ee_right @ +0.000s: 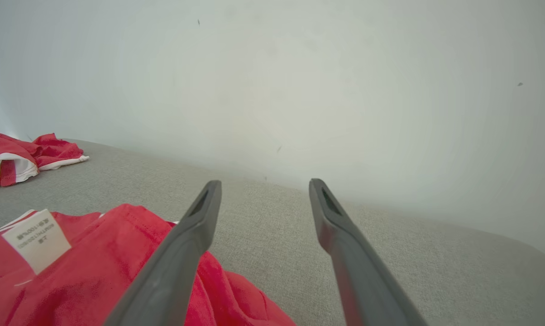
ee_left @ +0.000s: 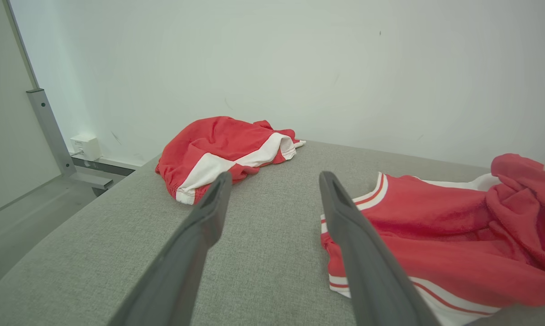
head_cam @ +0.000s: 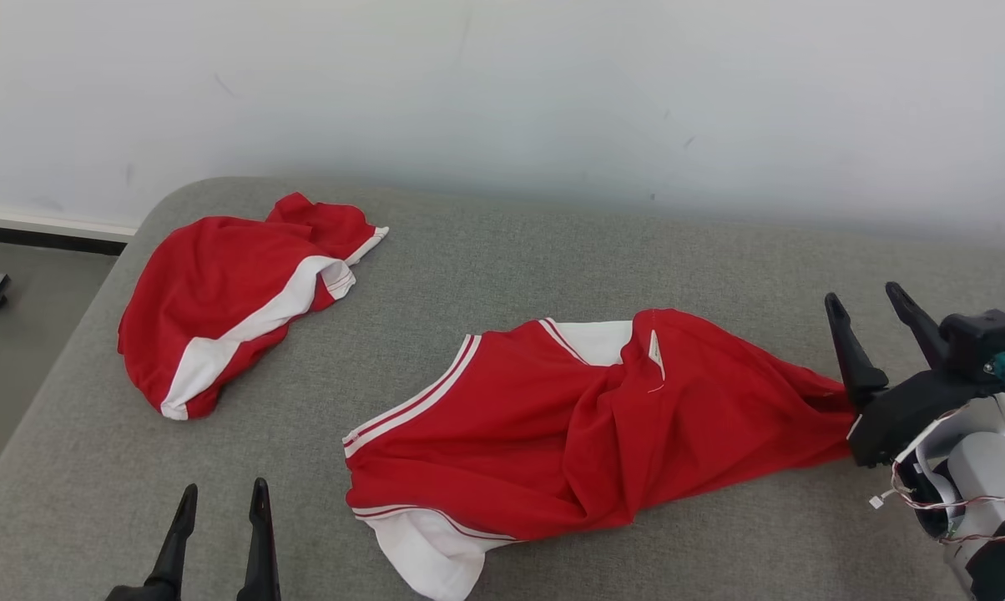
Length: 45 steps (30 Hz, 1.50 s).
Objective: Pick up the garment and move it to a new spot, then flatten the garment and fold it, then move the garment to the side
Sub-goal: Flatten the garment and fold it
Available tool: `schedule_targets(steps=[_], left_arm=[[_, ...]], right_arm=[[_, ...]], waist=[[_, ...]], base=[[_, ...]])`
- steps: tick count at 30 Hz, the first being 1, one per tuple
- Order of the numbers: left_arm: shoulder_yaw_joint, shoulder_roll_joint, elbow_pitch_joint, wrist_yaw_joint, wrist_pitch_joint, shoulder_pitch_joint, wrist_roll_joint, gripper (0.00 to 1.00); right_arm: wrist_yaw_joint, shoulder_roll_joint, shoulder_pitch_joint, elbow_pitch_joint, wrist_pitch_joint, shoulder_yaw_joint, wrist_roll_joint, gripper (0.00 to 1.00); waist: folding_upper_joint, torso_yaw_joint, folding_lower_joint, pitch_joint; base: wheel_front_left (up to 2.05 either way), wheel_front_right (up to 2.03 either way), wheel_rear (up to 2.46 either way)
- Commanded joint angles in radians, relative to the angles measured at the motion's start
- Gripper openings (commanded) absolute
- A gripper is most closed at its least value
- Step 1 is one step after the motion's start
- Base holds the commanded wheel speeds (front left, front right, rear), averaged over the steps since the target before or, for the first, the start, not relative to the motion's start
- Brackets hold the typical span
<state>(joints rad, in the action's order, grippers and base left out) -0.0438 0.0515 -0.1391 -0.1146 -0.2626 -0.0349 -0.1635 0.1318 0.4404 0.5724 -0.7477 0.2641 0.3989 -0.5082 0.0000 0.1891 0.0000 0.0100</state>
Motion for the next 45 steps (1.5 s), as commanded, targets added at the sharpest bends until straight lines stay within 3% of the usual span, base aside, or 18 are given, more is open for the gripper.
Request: schedule_targets(steps=[1, 7, 16, 26, 27, 28, 35, 45], left_arm=[[-0.001, -0.001, 0.004, 0.000, -0.003, 0.006, 0.004, 1.00], [0.014, -0.001, 0.002, 0.000, -0.003, 0.014, -0.003, 1.00], [0.048, -0.001, -0.006, 0.005, -0.003, 0.035, -0.019, 1.00], [0.082, -0.001, -0.018, 0.012, -0.003, 0.059, -0.049, 1.00], [0.083, -0.001, -0.018, 0.013, -0.003, 0.059, -0.048, 1.00], [0.083, -0.001, -0.018, 0.015, -0.003, 0.058, -0.048, 1.00], [0.075, -0.001, -0.017, 0.024, -0.003, 0.040, -0.048, 1.00], [0.051, -0.001, -0.006, 0.029, -0.003, 0.010, -0.042, 1.00]], right_arm=[[-0.002, -0.005, -0.014, 0.005, 0.000, 0.006, 0.007, 1.00], [-0.002, -0.029, 0.037, 0.001, -0.010, 0.127, 0.001, 1.00], [-0.002, -0.070, 0.183, -0.110, -0.148, 0.345, -0.058, 1.00], [-0.002, -0.094, 0.280, -0.286, -0.295, 0.449, -0.164, 1.00], [-0.002, -0.093, 0.282, -0.293, -0.304, 0.455, -0.176, 0.46], [-0.002, -0.093, 0.279, -0.298, -0.311, 0.463, -0.189, 0.00], [-0.002, -0.079, 0.258, -0.278, -0.223, 0.499, -0.240, 0.00], [-0.002, -0.031, 0.192, -0.189, -0.078, 0.559, -0.313, 0.00]], waist=[[0.0000, 0.001, 0.0000, -0.001], [0.0000, 0.017, 0.0000, 0.003], [0.0000, 0.076, 0.0000, 0.029], [0.0000, 0.153, 0.0000, 0.069], [0.0000, 0.157, 0.0000, 0.072], [0.0000, 0.159, 0.0000, 0.073], [0.0000, 0.146, 0.0000, 0.061], [0.0000, 0.044, 0.0000, 0.022]], base=[[0.00, 0.00, 0.00], [0.00, 0.00, 0.00], [0.00, 0.00, 0.00], [0.00, 0.00, 0.00], [0.00, 0.00, 0.00], [0.00, 0.00, 0.00], [0.00, 0.00, 0.00], [0.00, 0.00, 0.00]])
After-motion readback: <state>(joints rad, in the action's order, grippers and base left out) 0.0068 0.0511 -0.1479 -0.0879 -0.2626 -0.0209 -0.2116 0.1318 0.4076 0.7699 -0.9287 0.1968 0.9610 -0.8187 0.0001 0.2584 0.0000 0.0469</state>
